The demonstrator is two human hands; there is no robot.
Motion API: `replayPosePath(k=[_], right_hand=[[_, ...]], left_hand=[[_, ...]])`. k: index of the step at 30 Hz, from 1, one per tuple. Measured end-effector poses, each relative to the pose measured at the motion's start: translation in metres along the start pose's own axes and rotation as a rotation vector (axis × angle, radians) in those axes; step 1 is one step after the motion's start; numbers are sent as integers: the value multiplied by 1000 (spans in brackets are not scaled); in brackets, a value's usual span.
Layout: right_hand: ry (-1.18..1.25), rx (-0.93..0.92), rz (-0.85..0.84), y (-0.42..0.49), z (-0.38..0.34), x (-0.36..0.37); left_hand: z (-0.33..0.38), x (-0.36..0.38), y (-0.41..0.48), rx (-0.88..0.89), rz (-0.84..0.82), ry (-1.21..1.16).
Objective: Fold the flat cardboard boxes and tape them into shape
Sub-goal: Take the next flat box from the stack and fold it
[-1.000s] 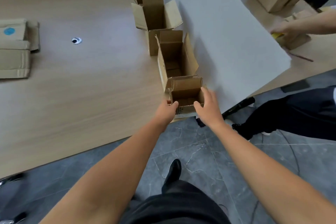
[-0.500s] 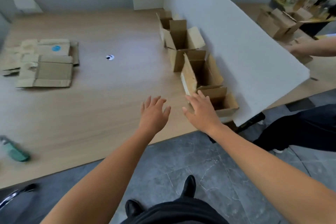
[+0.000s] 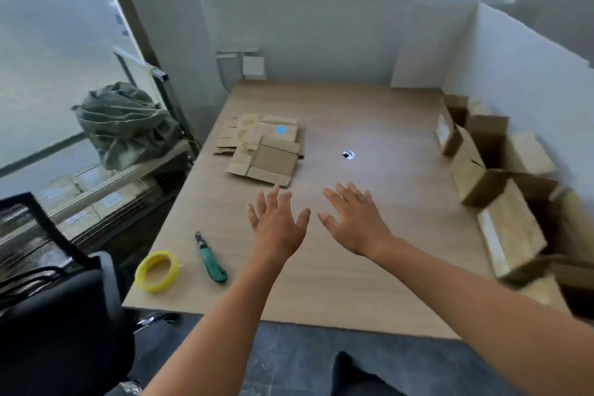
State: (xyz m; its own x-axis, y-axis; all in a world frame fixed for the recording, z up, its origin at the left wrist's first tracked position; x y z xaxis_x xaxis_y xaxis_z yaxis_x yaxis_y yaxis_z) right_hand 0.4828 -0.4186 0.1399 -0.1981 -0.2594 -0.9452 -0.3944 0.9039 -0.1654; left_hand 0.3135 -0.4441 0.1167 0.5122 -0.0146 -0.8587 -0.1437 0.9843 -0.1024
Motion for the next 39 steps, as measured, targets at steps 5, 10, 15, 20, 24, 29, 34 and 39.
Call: replayPosePath(k=[5, 10, 15, 20, 24, 29, 34, 39], right_hand=[[46, -92, -45, 78, -44, 15], [89, -91, -93, 179, -56, 35], [284, 70, -124, 274, -36, 69], [497, 262, -118, 343, 8, 113], [717, 388, -40, 379, 38, 142], [1077, 481, 56, 402, 47, 162], [1275, 518, 135, 375, 42, 154], [1432, 490, 207, 306, 31, 135]], left_hand=[[-64, -23, 40, -159, 58, -53], [-131, -31, 103, -284, 16, -18], [-188, -25, 197, -346, -78, 14], [-219, -3, 316, -342, -109, -91], [-236, 27, 377, -335, -160, -259], [-242, 54, 384, -383, -157, -338], [-226, 57, 337, -393, -185, -505], [-203, 54, 273, -331, -297, -722]])
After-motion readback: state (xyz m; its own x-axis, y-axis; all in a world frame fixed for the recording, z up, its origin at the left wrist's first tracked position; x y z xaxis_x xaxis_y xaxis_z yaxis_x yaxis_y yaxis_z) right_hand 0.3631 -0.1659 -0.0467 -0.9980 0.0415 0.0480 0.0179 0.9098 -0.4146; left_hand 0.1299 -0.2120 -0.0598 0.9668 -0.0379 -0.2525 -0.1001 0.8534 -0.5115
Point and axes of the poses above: each hand's wrist, its own y-axis towards the middle knuckle, its own x-axis out of the palm, z = x × y, the point moved 5 cm from there along y, towards the middle knuckle, and after that the axes turned 7 degrees about -z, right-handed, at the moved point
